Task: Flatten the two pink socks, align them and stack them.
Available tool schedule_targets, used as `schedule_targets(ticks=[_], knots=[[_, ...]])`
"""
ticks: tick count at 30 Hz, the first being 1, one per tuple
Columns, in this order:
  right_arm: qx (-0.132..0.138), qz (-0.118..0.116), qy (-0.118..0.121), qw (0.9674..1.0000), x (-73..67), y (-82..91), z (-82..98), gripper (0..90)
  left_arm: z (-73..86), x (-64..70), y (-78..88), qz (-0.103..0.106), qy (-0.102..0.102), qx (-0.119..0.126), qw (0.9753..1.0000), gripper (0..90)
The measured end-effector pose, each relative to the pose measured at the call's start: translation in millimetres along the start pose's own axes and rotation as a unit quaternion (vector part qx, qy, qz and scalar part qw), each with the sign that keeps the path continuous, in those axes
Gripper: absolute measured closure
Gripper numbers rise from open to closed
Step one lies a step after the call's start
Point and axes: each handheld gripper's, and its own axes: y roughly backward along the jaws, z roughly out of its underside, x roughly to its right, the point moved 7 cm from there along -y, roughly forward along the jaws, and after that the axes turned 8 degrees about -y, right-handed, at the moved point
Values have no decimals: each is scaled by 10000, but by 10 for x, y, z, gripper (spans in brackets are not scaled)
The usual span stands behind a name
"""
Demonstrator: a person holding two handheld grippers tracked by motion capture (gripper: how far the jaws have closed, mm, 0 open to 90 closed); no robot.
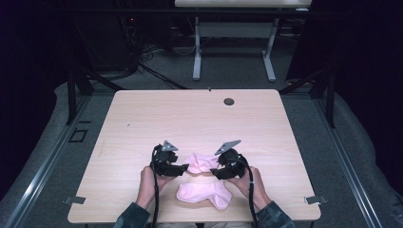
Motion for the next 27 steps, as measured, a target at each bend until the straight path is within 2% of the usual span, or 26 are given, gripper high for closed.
schedule_targets(ticks=[2,4,5,7,9,11,13,14,16,21,24,25,26,27], knots=[[-69,30,78,9999,-20,-78,-43,415,-6,0,-81,82,1,-152,9999,427],[-187,96,108,9997,-35,-187,-76,413,3,-1,-149,89,-26,-319,9994,464],[-257,104,136,9995,-34,-232,-79,443,9,3,-175,82,-16,-373,9993,493],[-421,140,170,9989,-26,-313,-65,575,21,13,-205,116,-26,-467,9988,547],[-531,129,172,9984,-28,-365,-38,698,26,30,-224,125,-133,-498,9986,633],[-524,125,167,9984,-14,-380,-26,796,30,49,-244,102,-261,-516,9983,754],[-471,97,135,9988,6,-368,-28,836,26,61,-257,83,-334,-488,9982,844],[-513,79,154,9985,12,-353,-25,842,22,65,-260,72,-413,-500,9979,867],[-429,73,163,9989,26,-319,-31,845,11,66,-263,8,-499,-499,9975,886],[-194,121,232,9995,74,-121,-60,843,-25,33,-248,-321,-732,-465,9957,895],[-85,118,439,9989,82,21,-51,842,-58,-10,-217,-694,-954,-418,9921,896],[-86,111,487,9987,79,47,-42,842,-70,-28,-203,-863,-1045,-402,9900,896],[-69,104,554,9984,78,75,-29,841,-79,-39,-191,-921,-1085,-369,9891,896],[-107,71,587,9982,71,93,-12,840,-96,-66,-160,-1144,-1182,-320,9859,896]])
